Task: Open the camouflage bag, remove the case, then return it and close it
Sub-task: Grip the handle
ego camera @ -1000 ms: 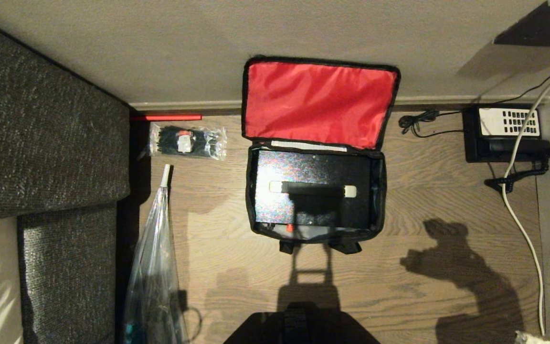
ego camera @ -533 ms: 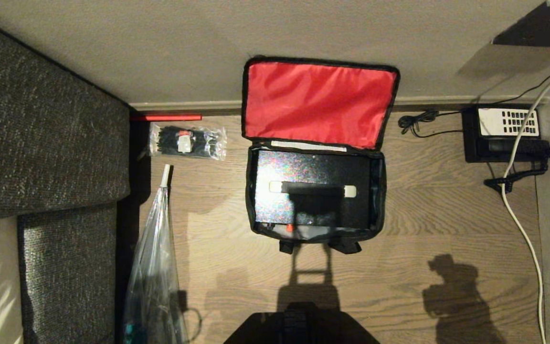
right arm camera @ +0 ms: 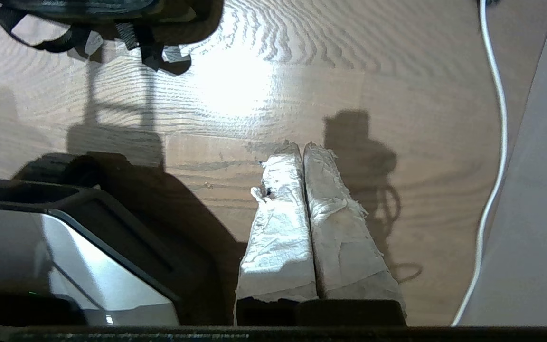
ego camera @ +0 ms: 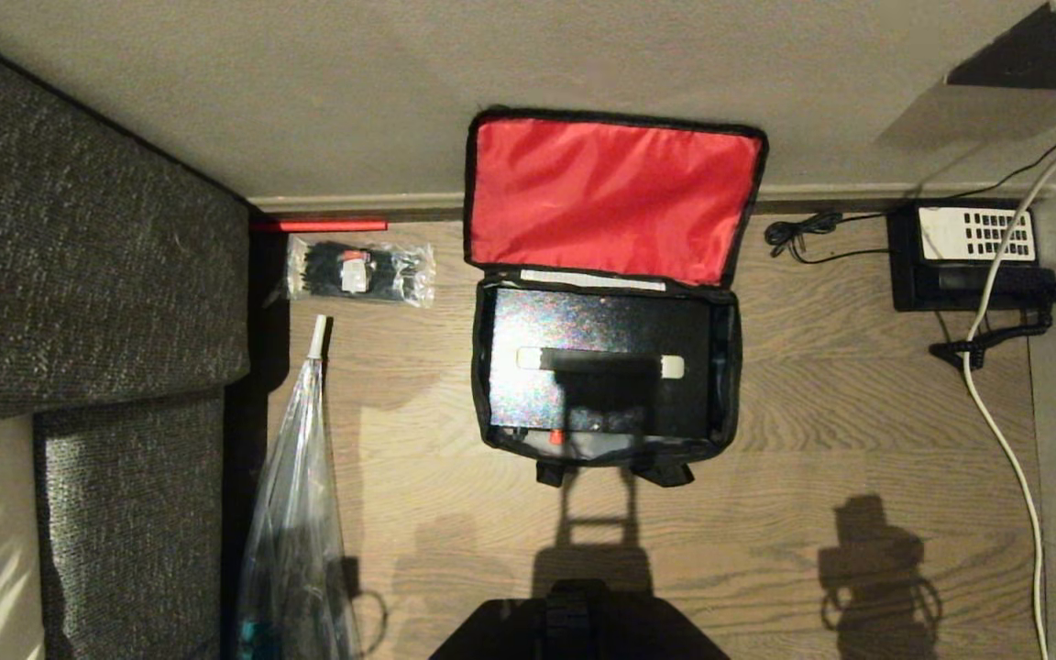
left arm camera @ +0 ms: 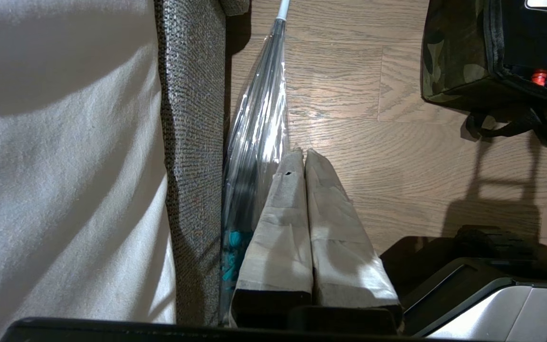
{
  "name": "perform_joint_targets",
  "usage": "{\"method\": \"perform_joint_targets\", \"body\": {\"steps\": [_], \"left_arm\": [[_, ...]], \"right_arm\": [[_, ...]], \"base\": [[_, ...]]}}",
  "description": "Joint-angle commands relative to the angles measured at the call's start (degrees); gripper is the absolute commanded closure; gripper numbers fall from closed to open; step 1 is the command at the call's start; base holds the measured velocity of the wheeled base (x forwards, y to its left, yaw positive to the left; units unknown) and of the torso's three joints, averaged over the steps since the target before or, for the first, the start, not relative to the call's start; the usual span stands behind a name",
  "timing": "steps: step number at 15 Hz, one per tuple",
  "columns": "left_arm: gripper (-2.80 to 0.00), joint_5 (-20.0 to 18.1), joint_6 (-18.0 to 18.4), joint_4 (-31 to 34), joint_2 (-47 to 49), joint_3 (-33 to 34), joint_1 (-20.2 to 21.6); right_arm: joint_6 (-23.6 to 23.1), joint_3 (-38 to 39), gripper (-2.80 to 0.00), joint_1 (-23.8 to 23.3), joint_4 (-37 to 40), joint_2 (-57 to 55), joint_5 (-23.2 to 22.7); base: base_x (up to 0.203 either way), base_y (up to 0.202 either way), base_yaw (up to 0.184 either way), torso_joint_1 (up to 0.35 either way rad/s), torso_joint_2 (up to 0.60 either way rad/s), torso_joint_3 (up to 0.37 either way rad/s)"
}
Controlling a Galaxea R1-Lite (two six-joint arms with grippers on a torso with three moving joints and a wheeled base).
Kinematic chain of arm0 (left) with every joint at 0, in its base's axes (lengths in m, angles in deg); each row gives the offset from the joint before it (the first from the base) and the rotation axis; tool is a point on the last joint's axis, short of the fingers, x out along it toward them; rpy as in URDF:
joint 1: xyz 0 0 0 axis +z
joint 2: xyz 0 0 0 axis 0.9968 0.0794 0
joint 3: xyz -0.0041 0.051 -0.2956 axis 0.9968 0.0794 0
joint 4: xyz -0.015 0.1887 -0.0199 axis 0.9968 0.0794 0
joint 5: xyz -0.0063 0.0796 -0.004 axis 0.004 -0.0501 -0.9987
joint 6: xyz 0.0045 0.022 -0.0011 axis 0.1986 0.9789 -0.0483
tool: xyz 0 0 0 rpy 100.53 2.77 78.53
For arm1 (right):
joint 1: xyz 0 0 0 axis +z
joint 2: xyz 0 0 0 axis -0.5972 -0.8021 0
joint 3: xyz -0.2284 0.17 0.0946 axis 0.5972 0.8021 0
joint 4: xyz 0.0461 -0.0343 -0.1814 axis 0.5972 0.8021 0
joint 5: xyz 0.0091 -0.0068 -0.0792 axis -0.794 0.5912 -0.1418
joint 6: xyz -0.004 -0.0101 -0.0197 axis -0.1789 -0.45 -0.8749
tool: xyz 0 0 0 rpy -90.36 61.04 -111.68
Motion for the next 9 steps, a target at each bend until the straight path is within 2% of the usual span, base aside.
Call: {"method": "perform_joint_targets", "body": {"steps": [1, 2, 4, 9], "left_arm": [[0.0, 0.1, 0.0, 0.0, -0.1, 0.1, 0.0], [0.0, 0.1, 0.0, 0.0, -0.1, 0.1, 0.0], [0.0, 0.0, -0.1, 0.0, -0.1, 0.1, 0.0], [0.0, 0.0, 0.0, 0.0, -0.1, 0.2, 0.0]], "right_arm": [[-1.1, -0.1, 0.0, -0.1, 1.3, 5.2, -0.2], [-2.0, -0.2, 0.0, -0.1, 1.3, 5.3, -0.4], [2.0, -0.1, 0.0, -0.1, 1.4, 5.3, -0.1], [2.1, -0.1, 0.0, -0.1, 1.3, 5.3, 0.1]], "base": [[0.0, 0.0, 0.0, 0.0, 0.0, 0.0], [0.0, 0.0, 0.0, 0.0, 0.0, 0.0], [0.0, 0.0, 0.0, 0.0, 0.0, 0.0], [0.0, 0.0, 0.0, 0.0, 0.0, 0.0]]}}
